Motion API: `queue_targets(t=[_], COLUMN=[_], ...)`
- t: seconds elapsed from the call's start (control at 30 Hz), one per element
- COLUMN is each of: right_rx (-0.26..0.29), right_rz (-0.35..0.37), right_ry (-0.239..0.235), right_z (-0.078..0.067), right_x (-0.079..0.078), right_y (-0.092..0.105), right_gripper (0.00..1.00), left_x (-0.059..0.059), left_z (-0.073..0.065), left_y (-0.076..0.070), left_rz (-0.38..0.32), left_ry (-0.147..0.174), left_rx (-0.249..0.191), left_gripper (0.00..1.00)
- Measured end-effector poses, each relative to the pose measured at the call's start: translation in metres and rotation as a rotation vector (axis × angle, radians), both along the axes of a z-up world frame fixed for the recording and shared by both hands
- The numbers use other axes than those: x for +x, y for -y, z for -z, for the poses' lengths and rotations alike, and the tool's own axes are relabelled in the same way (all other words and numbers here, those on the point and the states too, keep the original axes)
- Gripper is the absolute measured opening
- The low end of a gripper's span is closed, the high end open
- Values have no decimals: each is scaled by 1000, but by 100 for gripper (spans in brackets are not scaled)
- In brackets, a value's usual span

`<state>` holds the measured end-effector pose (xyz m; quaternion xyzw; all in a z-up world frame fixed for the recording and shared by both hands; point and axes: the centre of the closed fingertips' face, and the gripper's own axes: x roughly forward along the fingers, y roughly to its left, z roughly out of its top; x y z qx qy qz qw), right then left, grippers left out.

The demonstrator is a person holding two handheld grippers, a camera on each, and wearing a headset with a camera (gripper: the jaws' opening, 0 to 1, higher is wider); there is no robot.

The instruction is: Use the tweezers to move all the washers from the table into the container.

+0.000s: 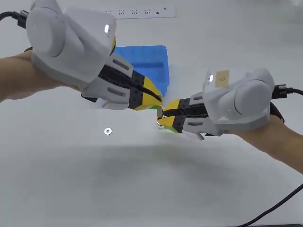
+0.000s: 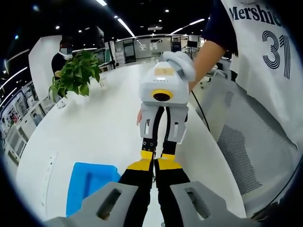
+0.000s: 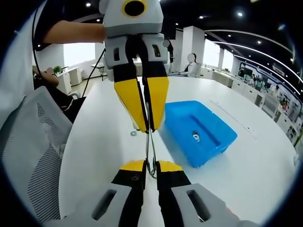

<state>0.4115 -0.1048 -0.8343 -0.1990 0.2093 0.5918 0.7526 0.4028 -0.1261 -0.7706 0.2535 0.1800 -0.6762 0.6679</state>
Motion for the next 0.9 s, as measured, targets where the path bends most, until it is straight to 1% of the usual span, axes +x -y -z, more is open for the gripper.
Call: queue_targets(t=[0.07,0.27,0.4,0.47,0.57,0.6,0.7,0.73,0.83,0.9], right_rx=[8,25,42,45,55,56,60,61,66,72], right_rz=[-1,-4,-2,-6,-9,-12,-17,-18,-22,-23], right_ry=[3,42,69,87,110,123,146,160,178,192], right_z=[-4,-23,-38,-47,-58,-63,-72,-76,-82,-83], right_x=[-1,0,3,5,8,10,17,21,28,41], right_y=[-1,-5,-7,-9,-12,-13,-17,-19,-23,-26], right_gripper=[10,10,10,10,10,10,10,10,10,10], left_x=[-1,-1,2,3,5,7,12,15,22,31], left_z=[-5,-23,-37,-43,-54,-58,-67,-70,-76,-80], left_y=[-1,-5,-10,-11,-14,-15,-19,-20,-24,-28], left_rz=[2,9,10,10,11,11,10,10,8,2], left_ry=[4,27,60,71,94,107,129,142,161,180], left_rx=[-6,-14,-21,-24,-35,-35,-39,-38,-36,-31], left_gripper=[6,6,6,6,6,6,6,6,6,6])
